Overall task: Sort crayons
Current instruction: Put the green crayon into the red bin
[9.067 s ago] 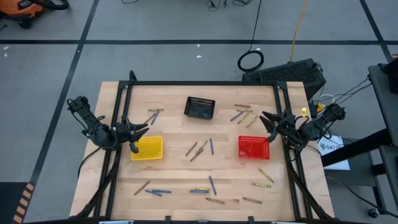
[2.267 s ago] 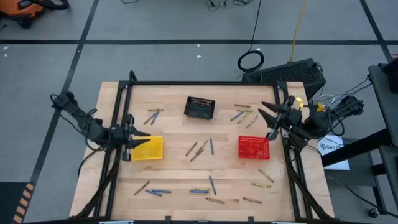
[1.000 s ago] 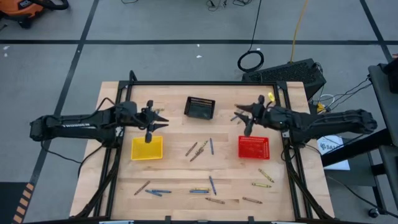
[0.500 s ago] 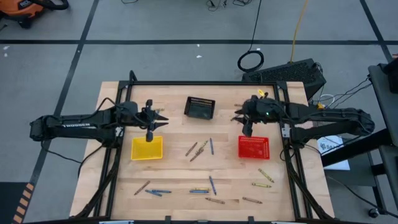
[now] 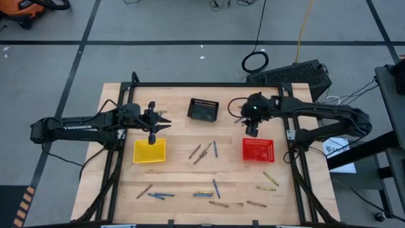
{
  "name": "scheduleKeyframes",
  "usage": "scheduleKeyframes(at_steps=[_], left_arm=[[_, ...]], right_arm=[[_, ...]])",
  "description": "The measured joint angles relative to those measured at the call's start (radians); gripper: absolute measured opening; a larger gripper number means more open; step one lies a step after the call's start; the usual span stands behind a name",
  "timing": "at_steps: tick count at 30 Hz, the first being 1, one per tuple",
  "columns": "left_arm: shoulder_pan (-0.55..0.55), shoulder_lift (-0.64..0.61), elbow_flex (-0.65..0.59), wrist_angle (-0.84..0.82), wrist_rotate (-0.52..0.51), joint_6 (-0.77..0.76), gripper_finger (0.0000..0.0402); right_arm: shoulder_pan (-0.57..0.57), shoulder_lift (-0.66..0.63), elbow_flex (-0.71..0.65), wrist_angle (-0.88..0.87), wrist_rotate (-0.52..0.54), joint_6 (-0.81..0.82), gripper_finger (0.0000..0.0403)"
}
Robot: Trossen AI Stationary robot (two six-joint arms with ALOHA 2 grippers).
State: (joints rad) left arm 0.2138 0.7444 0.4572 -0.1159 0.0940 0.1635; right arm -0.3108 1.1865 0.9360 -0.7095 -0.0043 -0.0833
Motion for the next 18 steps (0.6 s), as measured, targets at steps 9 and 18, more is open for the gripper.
scheduleKeyframes(at_steps=[9, 18], left_arm=[[0.0, 0.0, -0.001, 0.001, -0.001, 0.0, 0.0082], [0.0, 0.0, -0.001, 0.0, -0.001, 0.0, 0.0082]], right_arm=[[-0.107, 0.141, 0.0, -0.037, -0.052, -0.174, 0.0125], [-0.182, 0.251, 0.0, -0.058, -0.052, -0.313, 0.0125]])
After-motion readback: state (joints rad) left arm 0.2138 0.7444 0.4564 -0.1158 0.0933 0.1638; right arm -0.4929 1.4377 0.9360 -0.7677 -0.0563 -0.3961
